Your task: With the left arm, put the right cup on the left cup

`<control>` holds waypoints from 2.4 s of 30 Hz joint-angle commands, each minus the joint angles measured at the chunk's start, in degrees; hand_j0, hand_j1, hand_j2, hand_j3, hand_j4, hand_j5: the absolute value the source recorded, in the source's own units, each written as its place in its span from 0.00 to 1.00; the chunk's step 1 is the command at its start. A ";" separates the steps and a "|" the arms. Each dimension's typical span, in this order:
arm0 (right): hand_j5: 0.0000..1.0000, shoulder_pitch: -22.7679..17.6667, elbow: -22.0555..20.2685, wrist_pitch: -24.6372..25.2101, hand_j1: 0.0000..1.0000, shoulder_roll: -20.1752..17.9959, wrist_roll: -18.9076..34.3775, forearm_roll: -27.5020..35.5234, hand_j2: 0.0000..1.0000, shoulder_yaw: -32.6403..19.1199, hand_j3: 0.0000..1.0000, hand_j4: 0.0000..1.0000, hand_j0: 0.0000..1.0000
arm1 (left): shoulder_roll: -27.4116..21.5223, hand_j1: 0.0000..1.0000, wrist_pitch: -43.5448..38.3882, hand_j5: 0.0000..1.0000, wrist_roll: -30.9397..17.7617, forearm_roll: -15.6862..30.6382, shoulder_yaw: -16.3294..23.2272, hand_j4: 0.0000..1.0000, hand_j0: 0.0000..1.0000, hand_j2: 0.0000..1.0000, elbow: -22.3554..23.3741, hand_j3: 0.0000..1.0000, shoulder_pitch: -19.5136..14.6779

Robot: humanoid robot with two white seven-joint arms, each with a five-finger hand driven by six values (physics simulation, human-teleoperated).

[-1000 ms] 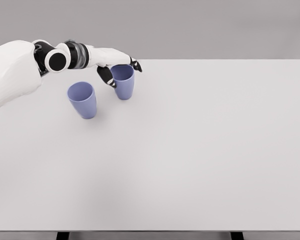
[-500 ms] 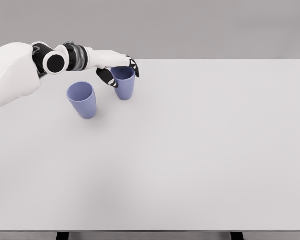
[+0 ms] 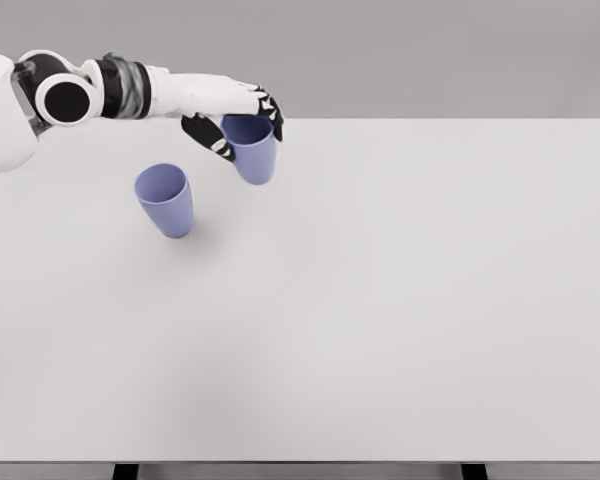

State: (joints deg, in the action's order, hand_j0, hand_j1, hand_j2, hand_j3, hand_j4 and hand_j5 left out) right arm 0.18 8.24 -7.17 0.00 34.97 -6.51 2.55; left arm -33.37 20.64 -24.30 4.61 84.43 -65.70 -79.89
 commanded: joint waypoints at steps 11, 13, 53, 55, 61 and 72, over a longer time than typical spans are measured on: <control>1.00 0.00 0.02 -0.03 1.00 0.00 0.03 -0.08 1.00 0.00 1.00 1.00 1.00 | -11.63 0.61 0.01 0.61 -0.13 4.10 0.30 0.61 0.61 0.61 -12.44 0.61 -3.95; 1.00 0.00 0.02 -0.03 1.00 0.00 0.03 -0.08 1.00 0.00 1.00 1.00 1.00 | -13.04 0.61 -0.07 0.61 -0.22 4.45 0.30 0.61 0.61 0.61 -13.58 0.61 -4.31; 1.00 0.00 0.02 -0.03 1.00 0.00 0.03 -0.08 1.00 0.00 1.00 1.00 1.00 | -20.42 0.64 0.37 0.64 -2.77 6.91 10.14 0.64 0.64 0.64 -12.26 0.64 -11.07; 1.00 0.00 0.02 -0.03 1.00 0.00 0.03 -0.08 1.00 0.00 1.00 1.00 1.00 | -20.33 0.64 0.37 0.64 -2.68 6.82 10.14 0.64 0.64 0.64 -12.00 0.64 -10.90; 1.00 0.00 0.02 -0.03 1.00 0.00 0.03 -0.08 1.00 0.00 1.00 1.00 1.00 | -20.16 0.64 0.63 0.64 -2.68 7.00 10.32 0.64 0.64 0.64 -12.09 0.64 -10.64; 1.00 0.00 0.02 -0.03 1.00 0.00 0.03 -0.08 1.00 0.00 1.00 1.00 1.00 | -20.42 0.64 1.95 0.64 -2.59 8.49 10.49 0.64 0.64 0.64 -13.67 0.64 -10.55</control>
State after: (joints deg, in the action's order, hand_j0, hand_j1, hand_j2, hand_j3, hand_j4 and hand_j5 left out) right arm 0.18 8.24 -7.17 0.00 34.97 -6.51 2.55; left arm -53.71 22.62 -26.87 12.79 94.94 -79.48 -90.44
